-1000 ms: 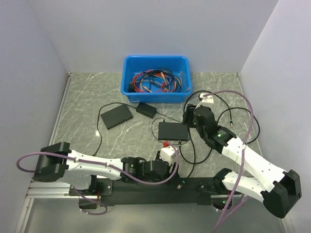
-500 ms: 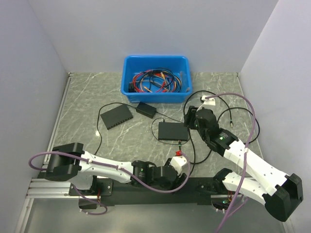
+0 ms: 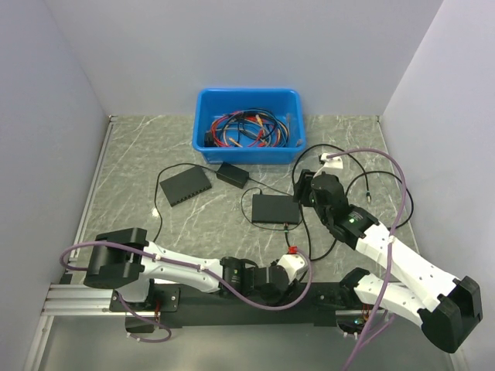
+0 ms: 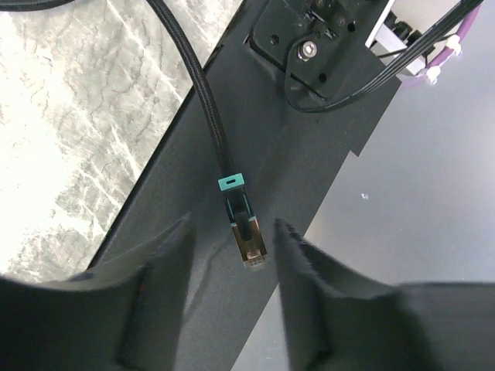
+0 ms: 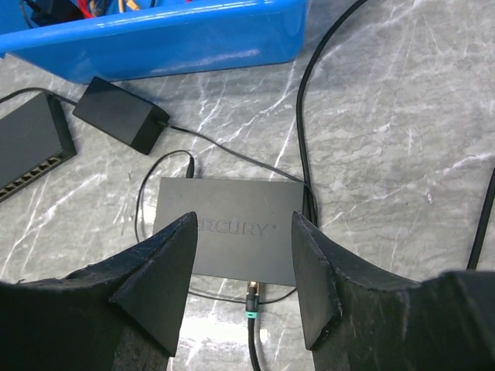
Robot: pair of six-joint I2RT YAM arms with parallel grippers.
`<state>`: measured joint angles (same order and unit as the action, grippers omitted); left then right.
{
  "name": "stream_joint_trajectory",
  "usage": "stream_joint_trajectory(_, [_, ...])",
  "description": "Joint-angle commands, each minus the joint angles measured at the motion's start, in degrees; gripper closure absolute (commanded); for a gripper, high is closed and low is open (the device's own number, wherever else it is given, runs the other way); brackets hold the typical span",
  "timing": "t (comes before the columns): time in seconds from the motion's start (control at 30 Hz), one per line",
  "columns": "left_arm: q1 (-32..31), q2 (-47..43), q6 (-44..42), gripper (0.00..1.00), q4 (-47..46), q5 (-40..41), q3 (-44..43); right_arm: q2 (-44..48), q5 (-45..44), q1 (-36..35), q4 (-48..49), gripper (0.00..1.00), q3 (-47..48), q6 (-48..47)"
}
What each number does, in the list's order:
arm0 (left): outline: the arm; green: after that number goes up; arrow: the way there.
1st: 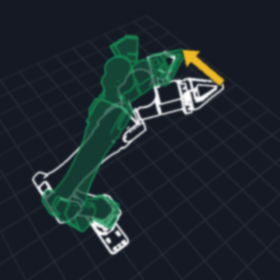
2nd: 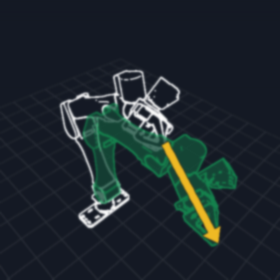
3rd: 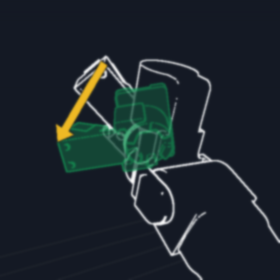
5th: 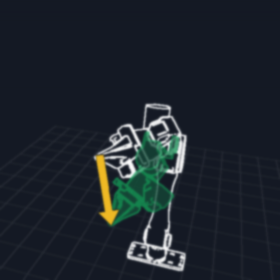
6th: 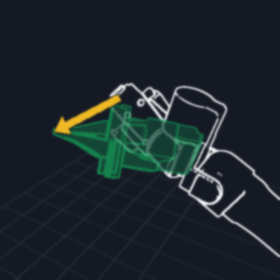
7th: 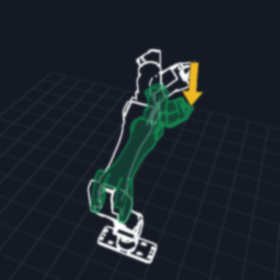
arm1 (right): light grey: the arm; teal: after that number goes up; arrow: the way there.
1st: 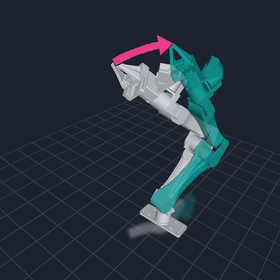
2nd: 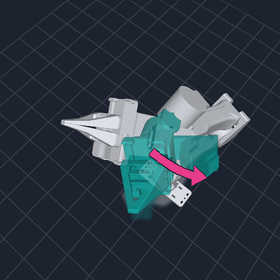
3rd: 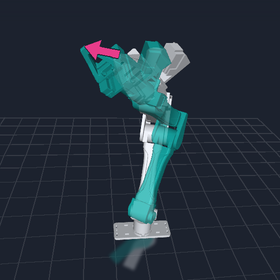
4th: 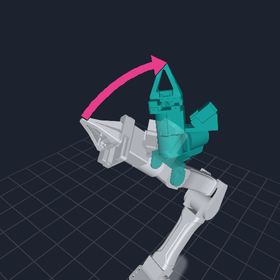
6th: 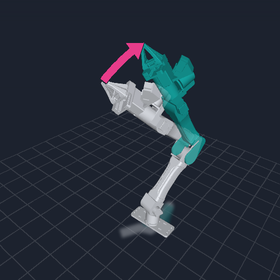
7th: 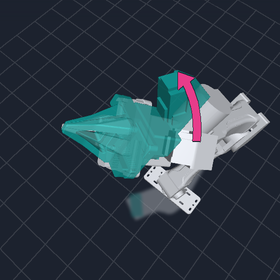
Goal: Insert the plug into the switch port
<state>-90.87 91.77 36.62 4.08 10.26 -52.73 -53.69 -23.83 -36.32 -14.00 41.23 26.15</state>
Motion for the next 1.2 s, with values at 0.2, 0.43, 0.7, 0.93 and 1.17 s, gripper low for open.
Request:
stream_joint_trajectory(0.2, [-0.4,-0.9,-2.4,0.91,2.9,-0.1,-3.2,1.6,-1.5,0.9,1.6,0.41,-0.7,-0.1])
stream_joint_trajectory(0.43, [0.9,-8.7,-5.2,0.99,10.1,3.2,-2.5,5.3,7.4,1.0,5.7,0.41,-0.9,-4.6])
stream_joint_trajectory(0.7, [6.7,-26.8,-7.4,0.99,15.1,4.1,2.8,8.5,34.8,1.0,13.9,0.41,-0.2,-8.4])
stream_joint_trajectory(0.93, [10.4,-43.9,-8.0,0.99,16.7,4.9,9.0,8.2,54.9,1.1,23.7,0.42,-1.4,-5.8])
stream_joint_trajectory(1.17, [10.4,-47.3,-8.1,0.99,15.7,6.5,9.6,7.0,66.5,1.1,34.0,0.43,-2.0,-1.6])
